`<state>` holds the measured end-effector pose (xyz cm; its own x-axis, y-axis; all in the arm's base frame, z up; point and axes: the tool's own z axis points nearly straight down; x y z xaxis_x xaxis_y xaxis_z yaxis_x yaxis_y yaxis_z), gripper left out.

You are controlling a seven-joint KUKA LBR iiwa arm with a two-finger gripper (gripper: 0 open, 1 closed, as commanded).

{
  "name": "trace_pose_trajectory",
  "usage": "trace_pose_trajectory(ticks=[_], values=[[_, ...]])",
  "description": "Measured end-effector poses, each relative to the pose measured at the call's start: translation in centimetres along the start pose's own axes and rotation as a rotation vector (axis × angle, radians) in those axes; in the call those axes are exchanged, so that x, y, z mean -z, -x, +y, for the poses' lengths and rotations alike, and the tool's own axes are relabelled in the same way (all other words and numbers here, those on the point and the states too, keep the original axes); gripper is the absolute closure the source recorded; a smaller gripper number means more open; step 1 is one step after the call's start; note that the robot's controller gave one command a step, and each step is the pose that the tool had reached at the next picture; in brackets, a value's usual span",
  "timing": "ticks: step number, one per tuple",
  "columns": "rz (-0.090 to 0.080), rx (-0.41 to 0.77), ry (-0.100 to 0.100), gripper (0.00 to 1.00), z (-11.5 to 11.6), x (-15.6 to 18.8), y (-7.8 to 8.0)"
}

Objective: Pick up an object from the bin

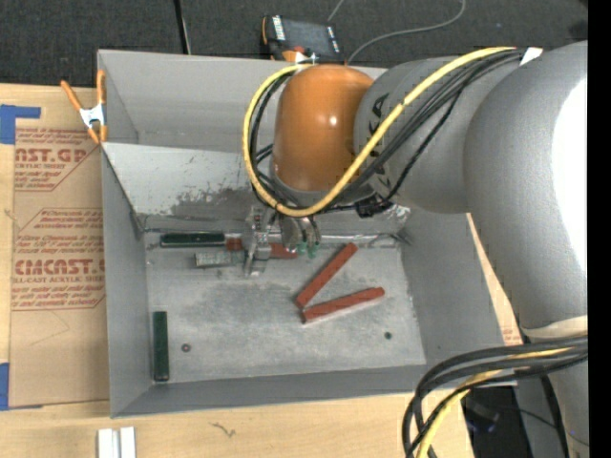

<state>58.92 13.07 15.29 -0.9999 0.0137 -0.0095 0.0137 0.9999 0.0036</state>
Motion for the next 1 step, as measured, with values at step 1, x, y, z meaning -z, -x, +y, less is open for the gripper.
trace_pose_trajectory(ticks=[1], values=[[0.002,0.001,0.000,1.00,0.12,4.99,0.21]])
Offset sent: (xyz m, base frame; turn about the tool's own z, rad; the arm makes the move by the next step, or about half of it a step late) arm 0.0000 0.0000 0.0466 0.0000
